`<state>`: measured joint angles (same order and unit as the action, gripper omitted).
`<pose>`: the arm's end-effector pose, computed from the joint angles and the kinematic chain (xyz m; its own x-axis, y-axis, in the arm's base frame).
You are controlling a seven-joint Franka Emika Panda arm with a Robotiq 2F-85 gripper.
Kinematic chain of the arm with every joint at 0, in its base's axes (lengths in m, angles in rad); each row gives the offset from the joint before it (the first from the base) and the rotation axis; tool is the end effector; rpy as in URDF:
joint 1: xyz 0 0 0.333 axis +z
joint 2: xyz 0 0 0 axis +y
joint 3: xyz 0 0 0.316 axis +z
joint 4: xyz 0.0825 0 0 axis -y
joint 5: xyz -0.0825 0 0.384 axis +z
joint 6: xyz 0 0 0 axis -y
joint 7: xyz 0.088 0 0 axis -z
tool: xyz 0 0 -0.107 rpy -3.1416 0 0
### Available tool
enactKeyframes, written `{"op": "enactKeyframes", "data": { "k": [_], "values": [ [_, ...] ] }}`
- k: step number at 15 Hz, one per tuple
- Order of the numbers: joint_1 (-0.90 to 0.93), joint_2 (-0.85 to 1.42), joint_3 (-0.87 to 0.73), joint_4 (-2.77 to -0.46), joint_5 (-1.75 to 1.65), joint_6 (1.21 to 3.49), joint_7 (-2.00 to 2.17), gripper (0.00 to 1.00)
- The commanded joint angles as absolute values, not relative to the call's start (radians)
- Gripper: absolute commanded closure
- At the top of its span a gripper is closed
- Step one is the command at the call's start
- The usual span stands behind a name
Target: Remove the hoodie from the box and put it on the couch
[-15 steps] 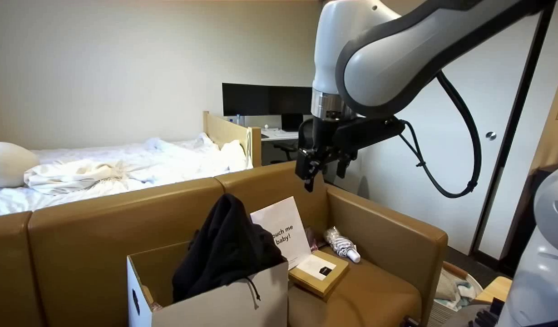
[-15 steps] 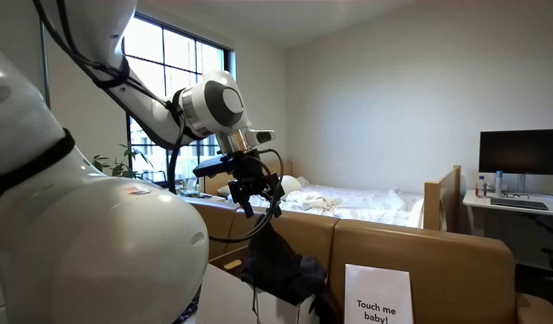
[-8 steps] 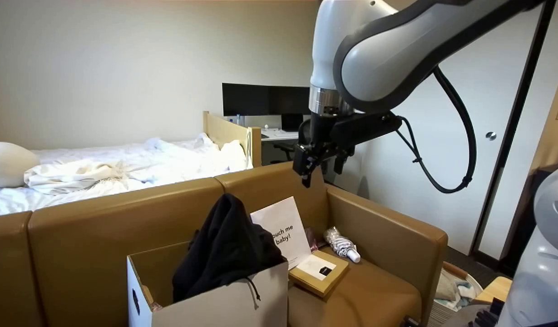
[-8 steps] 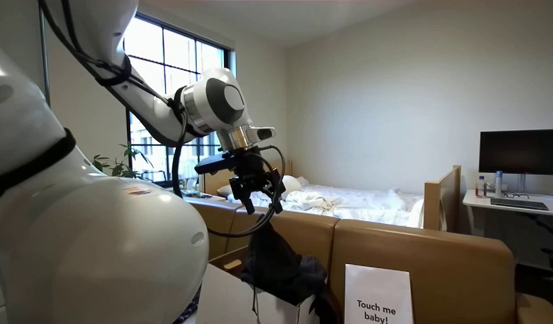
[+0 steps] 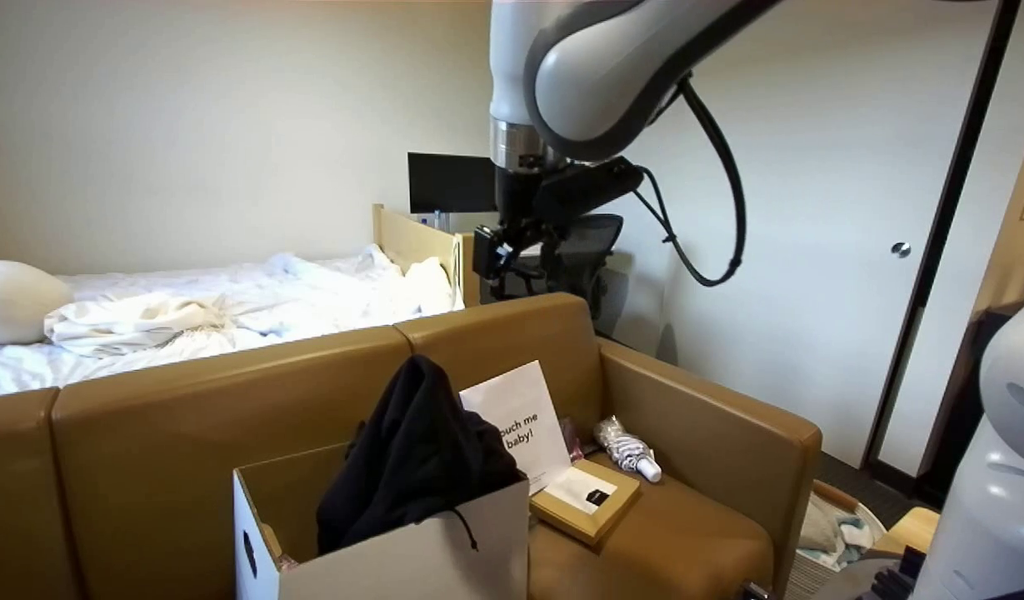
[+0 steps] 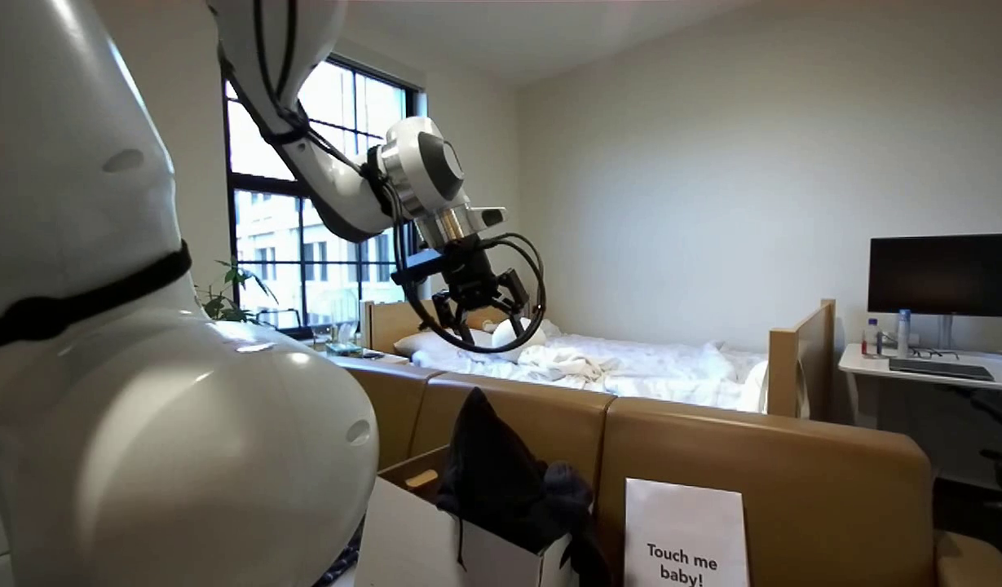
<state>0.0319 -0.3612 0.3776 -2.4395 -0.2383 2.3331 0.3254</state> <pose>0.4183 0.1831 0.4511 0.9261 0.2479 0.2844 0.1777 -0.9516 0.2507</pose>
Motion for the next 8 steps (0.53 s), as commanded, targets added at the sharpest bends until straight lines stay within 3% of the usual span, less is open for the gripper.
{"op": "enactKeyframes", "data": {
  "k": [1, 3, 8],
  "values": [
    [0.032, -0.104, 0.386, -2.223, -0.258, 2.357, 0.185, 0.0],
    [0.03, 0.025, 0.409, -2.117, -0.278, 2.344, 0.153, 0.0],
    [0.217, 0.348, 0.28, -1.904, -0.388, 2.298, 0.206, 0.0]
  ]
}}
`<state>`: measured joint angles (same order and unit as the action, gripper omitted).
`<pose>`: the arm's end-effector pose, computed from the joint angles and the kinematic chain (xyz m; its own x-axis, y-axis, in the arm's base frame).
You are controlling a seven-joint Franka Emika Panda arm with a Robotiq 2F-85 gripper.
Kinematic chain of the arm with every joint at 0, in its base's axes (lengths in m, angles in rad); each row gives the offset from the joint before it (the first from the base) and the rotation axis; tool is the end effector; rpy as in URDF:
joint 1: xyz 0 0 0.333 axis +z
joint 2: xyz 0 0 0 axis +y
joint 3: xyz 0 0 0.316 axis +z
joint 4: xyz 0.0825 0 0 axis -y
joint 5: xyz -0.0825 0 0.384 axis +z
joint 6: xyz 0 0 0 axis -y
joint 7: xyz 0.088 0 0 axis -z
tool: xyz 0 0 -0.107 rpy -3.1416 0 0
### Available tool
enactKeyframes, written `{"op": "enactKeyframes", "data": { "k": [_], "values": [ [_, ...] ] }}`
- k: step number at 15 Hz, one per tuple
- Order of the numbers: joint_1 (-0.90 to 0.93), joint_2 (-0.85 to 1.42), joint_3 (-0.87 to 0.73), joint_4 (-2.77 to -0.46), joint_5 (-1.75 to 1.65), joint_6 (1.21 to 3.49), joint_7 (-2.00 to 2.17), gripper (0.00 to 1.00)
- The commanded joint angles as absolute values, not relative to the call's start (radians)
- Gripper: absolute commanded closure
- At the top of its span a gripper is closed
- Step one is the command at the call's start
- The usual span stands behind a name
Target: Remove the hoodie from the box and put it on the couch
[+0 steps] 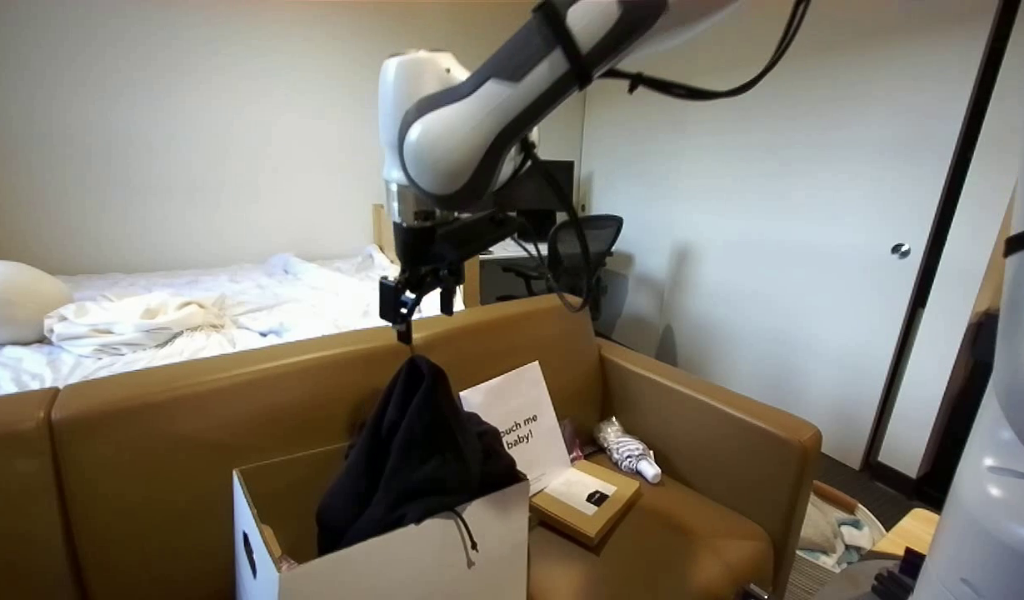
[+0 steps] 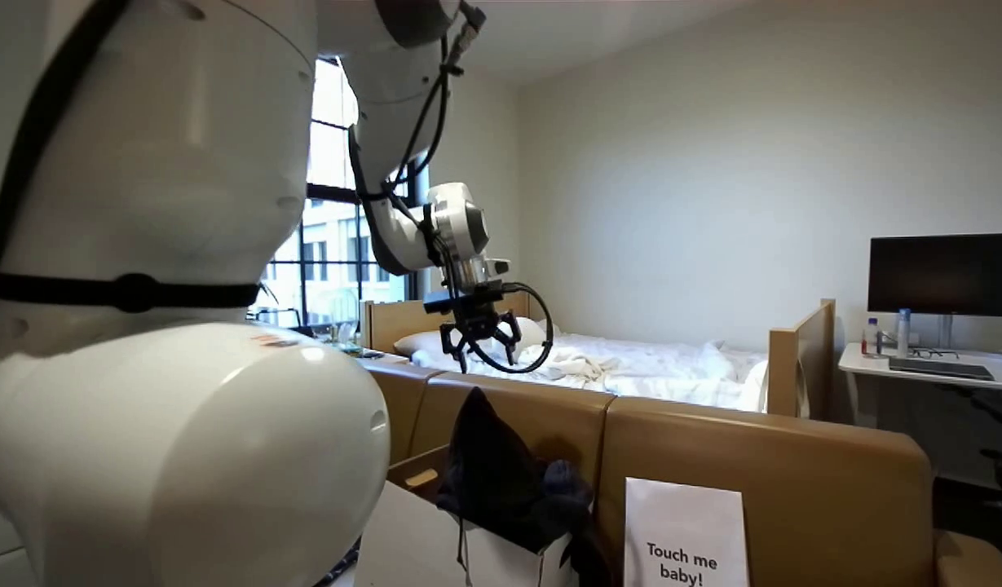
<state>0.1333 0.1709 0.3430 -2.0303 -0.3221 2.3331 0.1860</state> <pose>0.5339 0.2632 0.3823 0.8651 0.4753 0.1600 0.4487 -0.8761 0.1763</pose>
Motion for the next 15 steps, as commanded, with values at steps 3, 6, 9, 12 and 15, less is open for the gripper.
{"op": "enactKeyframes", "data": {
  "k": [3, 6, 9, 12, 15],
  "values": [
    [0.291, 0.505, 0.21, -1.809, -0.36, 2.296, 0.188, 0.0],
    [0.349, 0.639, 0.131, -1.7, -0.371, 2.266, 0.182, 0.0],
    [0.386, 0.719, 0.074, -1.602, -0.389, 2.181, 0.175, 0.26],
    [0.364, 0.76, 0.088, -1.53, -0.341, 2.093, 0.096, 0.46],
    [0.305, 0.774, 0.148, -1.48, -0.262, 2.022, -0.075, 0.67]
  ]
}}
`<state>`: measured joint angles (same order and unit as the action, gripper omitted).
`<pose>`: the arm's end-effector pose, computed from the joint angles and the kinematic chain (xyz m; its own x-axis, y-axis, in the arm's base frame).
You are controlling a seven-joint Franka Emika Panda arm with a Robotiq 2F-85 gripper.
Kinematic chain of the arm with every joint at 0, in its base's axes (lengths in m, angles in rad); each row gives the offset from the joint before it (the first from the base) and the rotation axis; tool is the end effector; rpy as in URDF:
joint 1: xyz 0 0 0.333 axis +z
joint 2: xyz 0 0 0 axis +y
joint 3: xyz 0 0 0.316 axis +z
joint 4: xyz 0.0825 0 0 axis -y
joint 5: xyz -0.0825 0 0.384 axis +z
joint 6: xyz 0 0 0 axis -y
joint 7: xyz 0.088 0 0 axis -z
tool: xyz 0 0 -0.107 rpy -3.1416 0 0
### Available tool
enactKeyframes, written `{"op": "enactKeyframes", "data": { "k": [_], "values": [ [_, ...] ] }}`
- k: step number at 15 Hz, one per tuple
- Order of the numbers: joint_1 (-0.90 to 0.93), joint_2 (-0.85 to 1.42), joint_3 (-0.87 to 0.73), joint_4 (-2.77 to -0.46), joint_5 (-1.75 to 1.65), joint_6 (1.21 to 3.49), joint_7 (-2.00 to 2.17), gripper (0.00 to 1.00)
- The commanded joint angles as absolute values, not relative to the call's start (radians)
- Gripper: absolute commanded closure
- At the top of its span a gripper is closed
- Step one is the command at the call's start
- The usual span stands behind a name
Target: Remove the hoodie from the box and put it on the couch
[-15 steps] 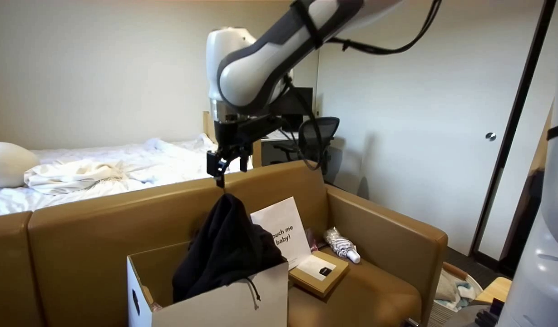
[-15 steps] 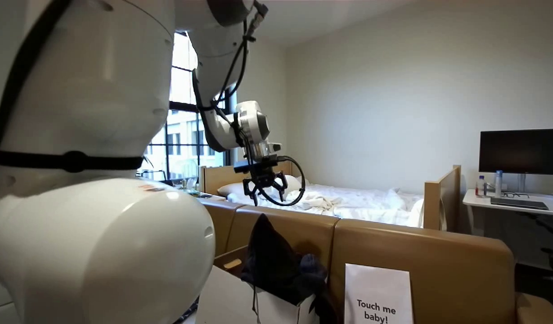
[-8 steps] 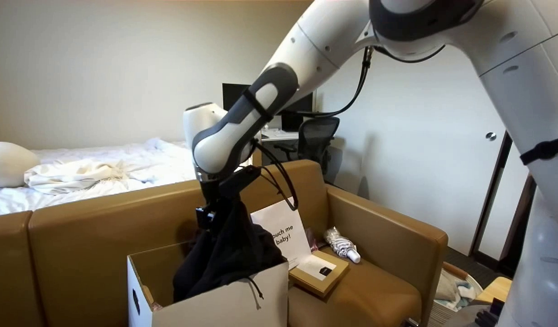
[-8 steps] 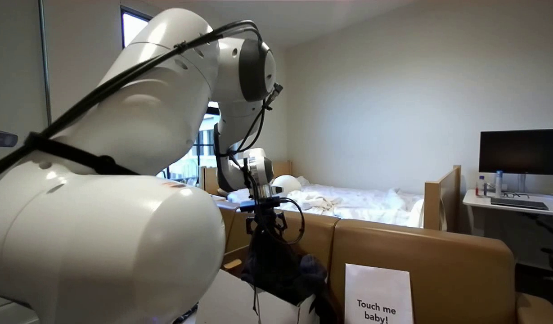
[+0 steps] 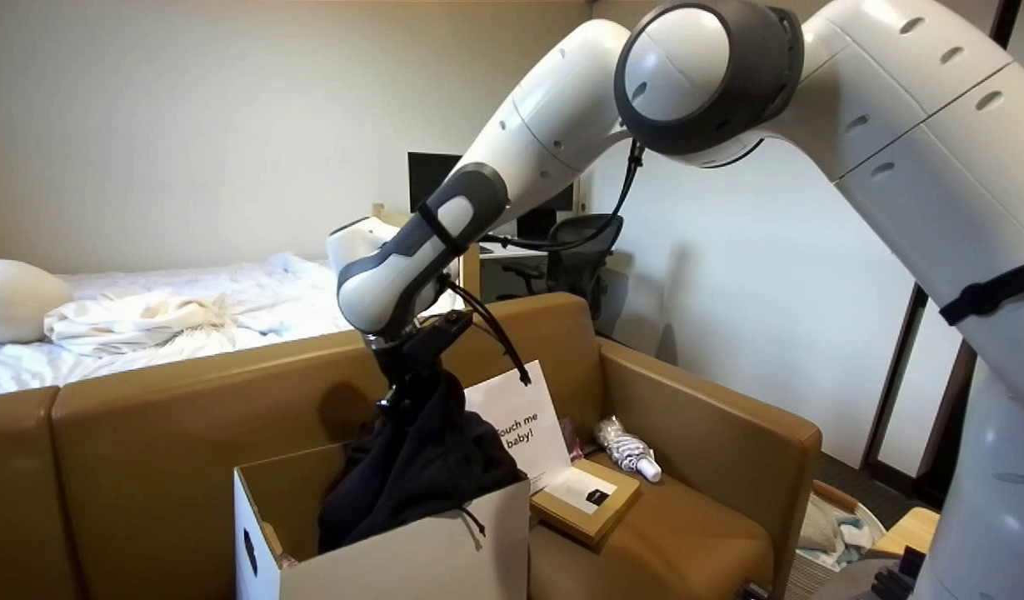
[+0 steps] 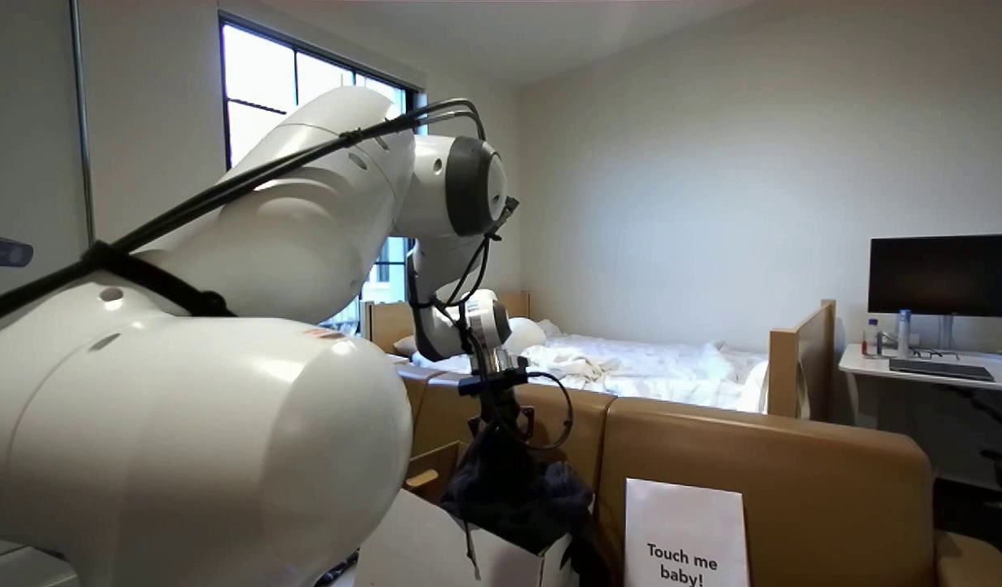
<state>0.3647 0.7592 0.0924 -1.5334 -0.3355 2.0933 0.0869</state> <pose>0.6272 0.2810 0.1941 0.8485 0.4944 -0.1889 0.5264 -0.8253 0.2043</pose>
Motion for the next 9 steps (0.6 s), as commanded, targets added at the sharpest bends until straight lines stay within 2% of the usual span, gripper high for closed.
{"op": "enactKeyframes", "data": {
  "k": [1, 4, 7, 9],
  "values": [
    [0.289, 0.77, 0.165, -1.474, -0.231, 1.997, -0.125, 0.73],
    [0.251, 0.75, 0.203, -1.458, -0.162, 1.906, -0.251, 0.92],
    [0.249, 0.64, 0.211, -1.54, -0.159, 1.88, -0.261, 0.95],
    [0.258, 0.554, 0.214, -1.593, -0.176, 1.884, -0.25, 0.93]
  ]
}}
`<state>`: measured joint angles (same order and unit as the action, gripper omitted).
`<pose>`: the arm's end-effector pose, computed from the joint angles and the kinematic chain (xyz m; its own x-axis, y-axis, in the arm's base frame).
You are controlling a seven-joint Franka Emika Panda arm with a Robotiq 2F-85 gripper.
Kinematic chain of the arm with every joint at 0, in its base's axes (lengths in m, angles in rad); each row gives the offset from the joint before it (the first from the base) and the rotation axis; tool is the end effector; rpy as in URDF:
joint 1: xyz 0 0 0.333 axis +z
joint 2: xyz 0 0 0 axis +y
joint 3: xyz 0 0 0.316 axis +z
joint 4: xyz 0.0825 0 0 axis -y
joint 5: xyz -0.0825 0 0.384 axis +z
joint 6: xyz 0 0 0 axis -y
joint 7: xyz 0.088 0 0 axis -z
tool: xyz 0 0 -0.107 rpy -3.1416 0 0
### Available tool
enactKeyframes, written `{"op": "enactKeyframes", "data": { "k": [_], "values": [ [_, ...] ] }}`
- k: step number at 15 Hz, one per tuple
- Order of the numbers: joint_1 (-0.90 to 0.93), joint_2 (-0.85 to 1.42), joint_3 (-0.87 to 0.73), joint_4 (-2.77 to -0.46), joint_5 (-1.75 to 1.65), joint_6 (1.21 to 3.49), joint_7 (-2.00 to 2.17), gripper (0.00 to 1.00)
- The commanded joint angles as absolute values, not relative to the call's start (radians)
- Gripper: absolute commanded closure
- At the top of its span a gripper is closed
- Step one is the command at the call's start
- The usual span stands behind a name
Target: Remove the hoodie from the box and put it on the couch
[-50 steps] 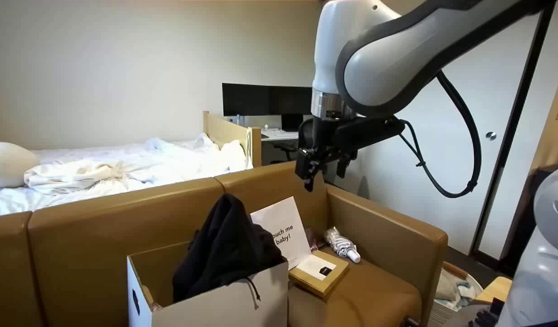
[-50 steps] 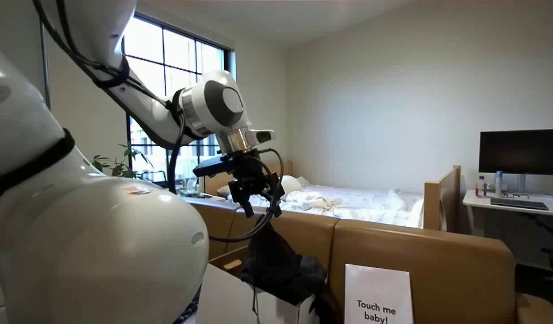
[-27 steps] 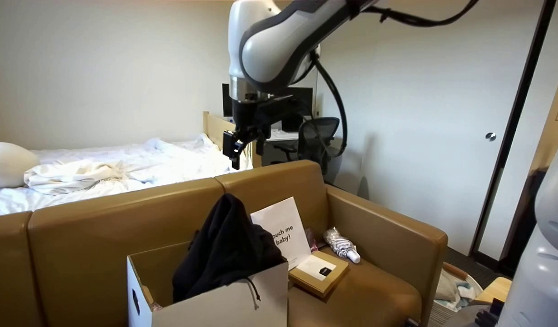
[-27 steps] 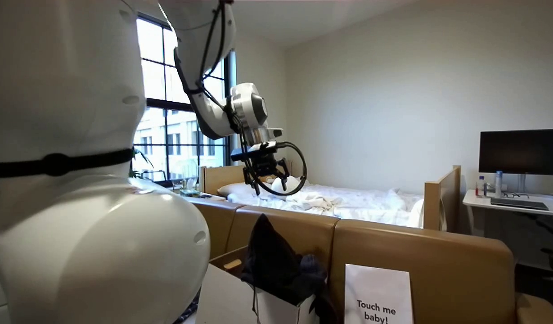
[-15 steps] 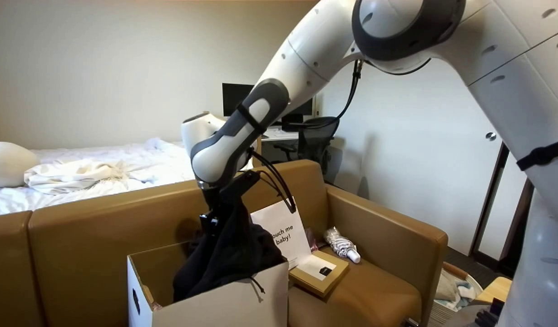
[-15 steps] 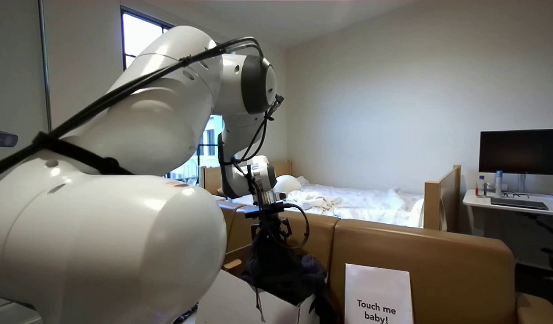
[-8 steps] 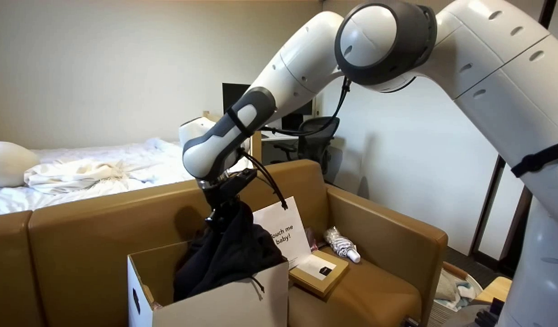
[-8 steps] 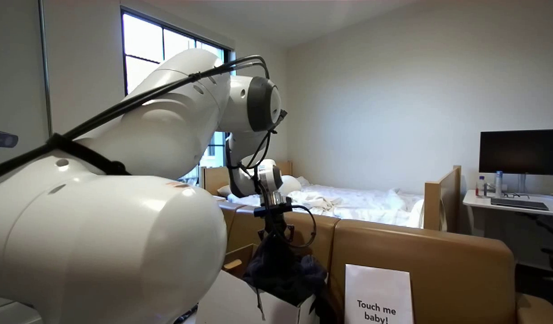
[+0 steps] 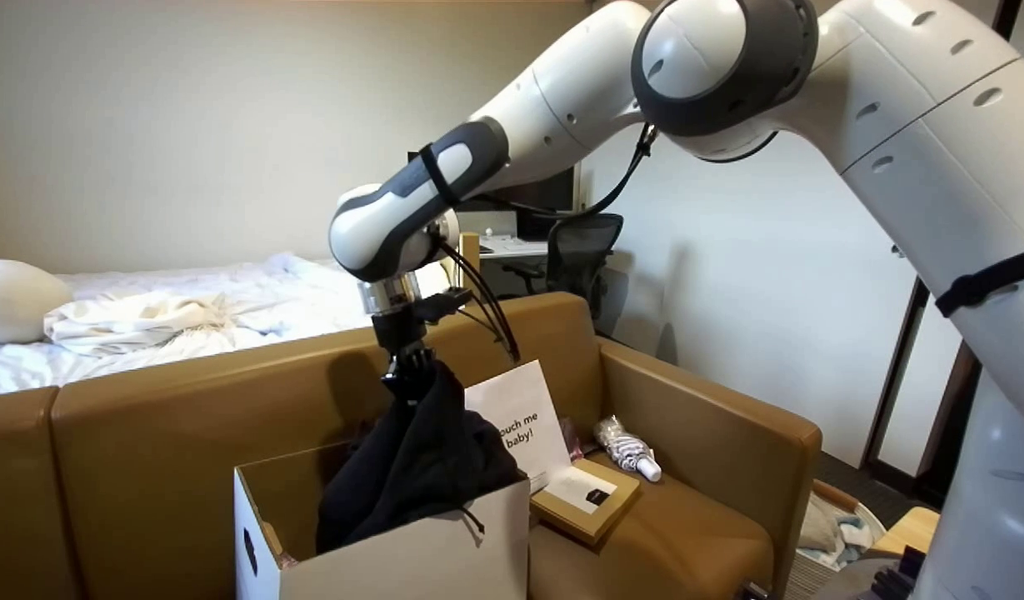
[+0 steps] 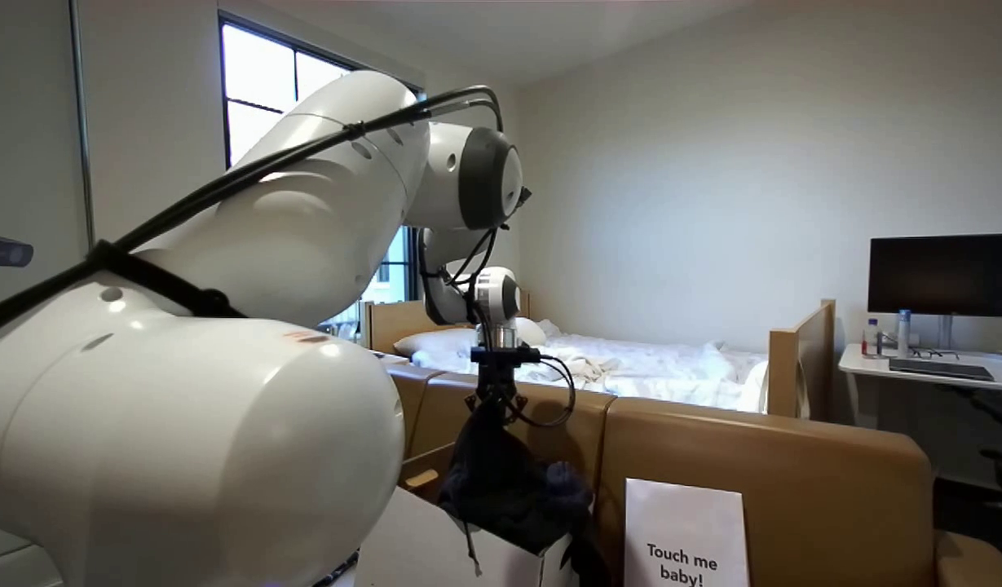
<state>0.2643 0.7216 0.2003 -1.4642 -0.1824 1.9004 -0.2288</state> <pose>0.6298 0.2767 0.2410 0.7051 0.6583 -0.2635 0.6733 -0.7381 -0.0422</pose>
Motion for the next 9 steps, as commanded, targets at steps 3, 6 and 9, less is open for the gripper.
{"op": "enactKeyframes", "data": {
  "k": [3, 6, 9],
  "values": [
    [0.293, 0.438, 0.204, -1.646, -0.221, 1.893, -0.2, 0.92],
    [0.332, 0.324, 0.18, -1.648, -0.276, 1.859, -0.041, 0.93],
    [0.338, 0.222, 0.179, -1.619, -0.273, 1.776, 0.101, 0.92]
  ]
}}
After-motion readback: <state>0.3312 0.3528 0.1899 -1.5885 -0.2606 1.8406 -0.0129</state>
